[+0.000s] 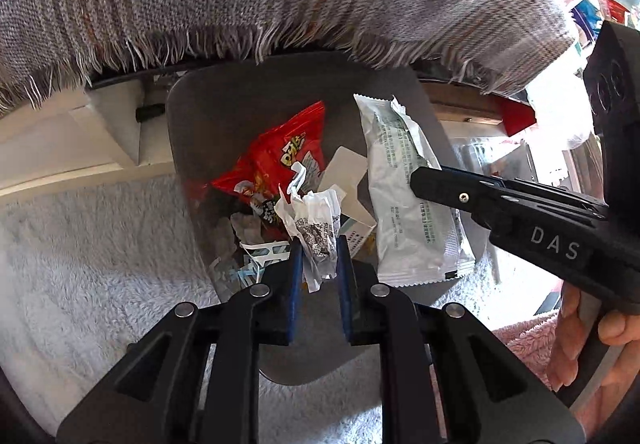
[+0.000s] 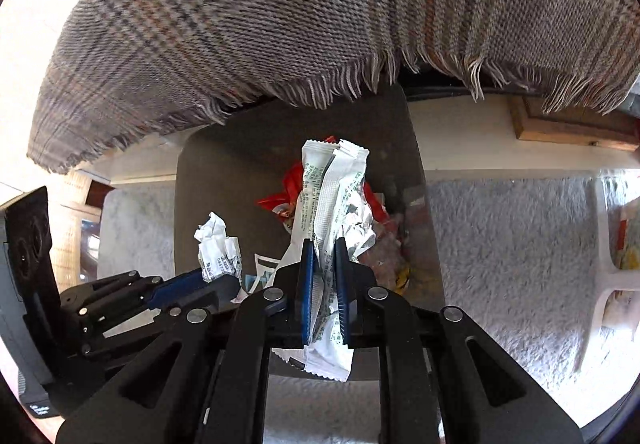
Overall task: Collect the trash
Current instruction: 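Lower tissue and wrapper packet into the bin and open both tools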
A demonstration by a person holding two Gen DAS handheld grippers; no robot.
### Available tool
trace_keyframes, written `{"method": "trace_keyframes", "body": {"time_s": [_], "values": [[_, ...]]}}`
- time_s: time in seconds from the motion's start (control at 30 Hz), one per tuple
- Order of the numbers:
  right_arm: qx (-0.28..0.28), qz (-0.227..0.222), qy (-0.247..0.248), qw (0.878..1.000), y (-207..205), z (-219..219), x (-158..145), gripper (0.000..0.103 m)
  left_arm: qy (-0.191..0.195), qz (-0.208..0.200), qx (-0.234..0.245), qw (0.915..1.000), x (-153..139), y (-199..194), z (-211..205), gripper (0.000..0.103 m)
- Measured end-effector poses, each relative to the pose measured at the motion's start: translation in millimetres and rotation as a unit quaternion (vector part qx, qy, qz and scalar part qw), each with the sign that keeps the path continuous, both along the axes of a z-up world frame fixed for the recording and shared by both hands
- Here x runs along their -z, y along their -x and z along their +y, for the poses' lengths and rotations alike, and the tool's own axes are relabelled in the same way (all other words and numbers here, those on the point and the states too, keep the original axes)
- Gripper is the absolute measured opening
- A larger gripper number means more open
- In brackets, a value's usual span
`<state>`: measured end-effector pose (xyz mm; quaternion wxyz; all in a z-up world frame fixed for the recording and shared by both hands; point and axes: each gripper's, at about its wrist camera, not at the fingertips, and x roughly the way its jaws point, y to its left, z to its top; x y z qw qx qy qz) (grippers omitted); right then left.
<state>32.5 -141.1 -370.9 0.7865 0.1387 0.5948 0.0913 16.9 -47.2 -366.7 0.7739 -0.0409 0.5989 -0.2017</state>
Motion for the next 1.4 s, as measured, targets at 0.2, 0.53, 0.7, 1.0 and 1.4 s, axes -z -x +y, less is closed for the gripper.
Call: {"method": "trace_keyframes", "body": {"time_s": [0.2, 0.53, 0.7, 1.0, 1.4], "values": [[0.018, 0.003, -0.009, 1.000, -2, -11, 0, 0.020, -0.009, -0.004, 0.013, 0.9999, 3, 1, -10, 0.020], [0.048, -0.030, -0.017, 0.998, 8, -34, -23, 0.054, -0.021, -0.045, 0.005, 0.9988, -25, 16, -1, 0.059], [0.088, -0.061, 0.002, 0.994, 23, -54, -45, 0.099, -0.025, -0.066, -0.012, 0.9974, -49, 31, 16, 0.087], [0.071, -0.134, 0.012, 0.988, 27, -51, -140, 0.100, -0.007, -0.119, -0.036, 0.9923, -133, 25, 36, 0.095], [0.052, -0.194, -0.006, 0.980, -83, -42, -233, 0.100, -0.037, -0.187, -0.077, 0.9786, -230, -78, 65, 0.095]]}}
